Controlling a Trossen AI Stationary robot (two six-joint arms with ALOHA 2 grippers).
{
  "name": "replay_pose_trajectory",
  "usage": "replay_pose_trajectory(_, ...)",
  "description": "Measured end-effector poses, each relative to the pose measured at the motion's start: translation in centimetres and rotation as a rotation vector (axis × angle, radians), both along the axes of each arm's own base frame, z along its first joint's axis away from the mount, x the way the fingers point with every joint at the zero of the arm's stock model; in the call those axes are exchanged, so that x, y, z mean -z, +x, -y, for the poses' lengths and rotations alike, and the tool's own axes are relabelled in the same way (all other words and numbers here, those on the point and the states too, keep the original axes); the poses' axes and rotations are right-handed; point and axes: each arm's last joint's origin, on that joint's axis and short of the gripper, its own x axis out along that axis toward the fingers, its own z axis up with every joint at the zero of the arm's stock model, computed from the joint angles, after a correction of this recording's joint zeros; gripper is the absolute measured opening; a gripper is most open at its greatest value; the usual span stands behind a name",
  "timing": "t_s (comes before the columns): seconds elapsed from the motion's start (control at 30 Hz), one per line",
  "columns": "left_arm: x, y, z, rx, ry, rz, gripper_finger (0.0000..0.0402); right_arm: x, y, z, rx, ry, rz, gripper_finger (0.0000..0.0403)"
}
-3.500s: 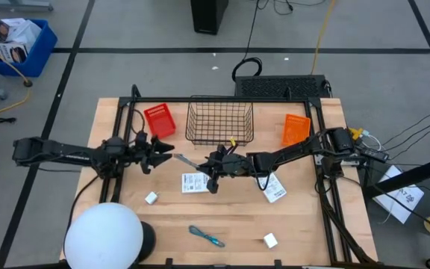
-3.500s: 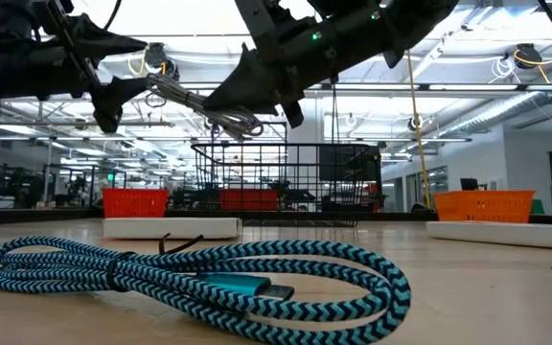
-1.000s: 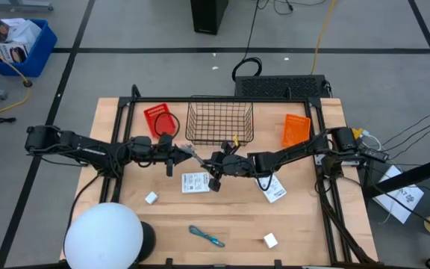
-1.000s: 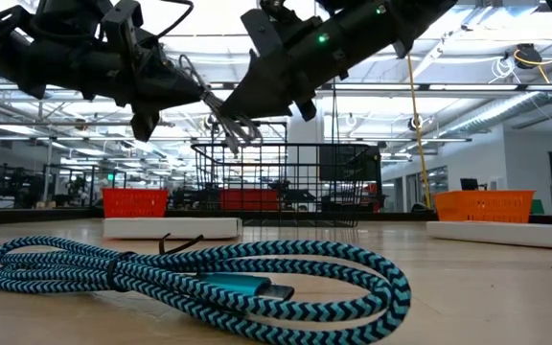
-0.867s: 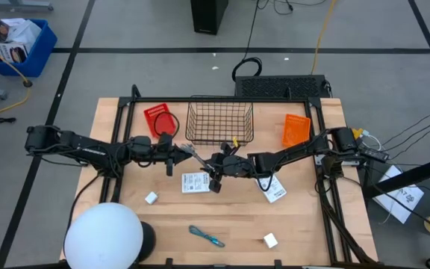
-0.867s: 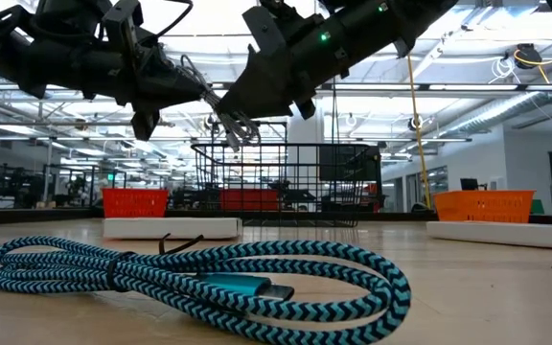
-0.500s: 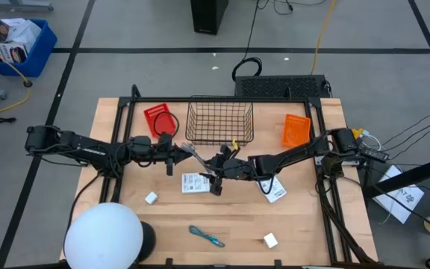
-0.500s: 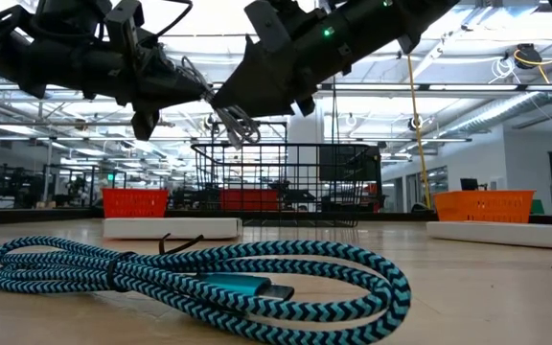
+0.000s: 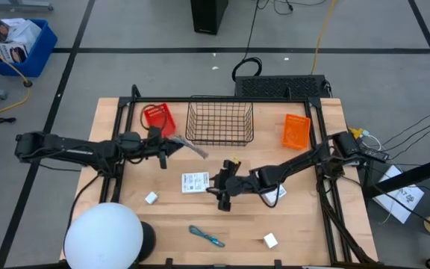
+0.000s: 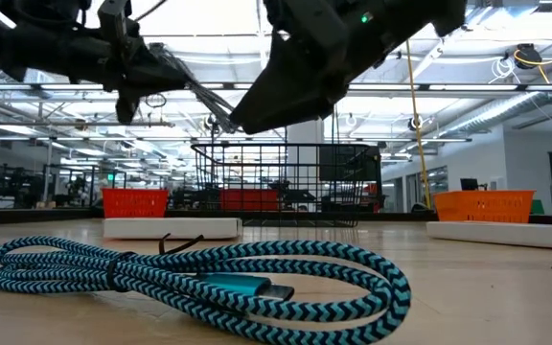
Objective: Pick and place items into bin
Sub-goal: Put the black and white charger cable into the red bin
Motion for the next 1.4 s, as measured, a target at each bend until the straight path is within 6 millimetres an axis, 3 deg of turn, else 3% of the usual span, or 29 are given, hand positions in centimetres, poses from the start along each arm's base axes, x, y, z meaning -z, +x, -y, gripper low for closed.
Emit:
replay_pose_trajectory(0.33, -0.1, -3.8, -1.8, -0.244, -0.055, -0.098, 0.0007, 0.1, -1.2, -3.3, -0.068, 0.019, -0.015, 0.0205)
replay_pose_trajectory(0.57, -1.3, -5.6, -2.6, -0.274, -0.062, -0.003, 0.0006, 0.1, -1.5, -4.1, -0.091, 0.019, -0.015, 0.0205)
replay_pose_trajectory(0.9, -6.2, -8.3, -3.5, -0.464, -0.102, -0.161, 0.0006, 0.1, -1.5, -4.1, -0.095, 0.013, -0.016, 0.0201)
replay_pose_trajectory(1.1, -8.1, -8.7, -4.5, -0.557, -0.145, -0.309, 0.0014, 0.1, -1.5, -4.1, -0.095, 0.014, -0.014, 0.0197)
replay_pose_trajectory(1.4, -6.7, -7.5, -8.2, -0.642, -0.254, -0.488, 0.0019, 0.1, -1.4, -4.1, -0.093, 0.019, -0.011, 0.0196)
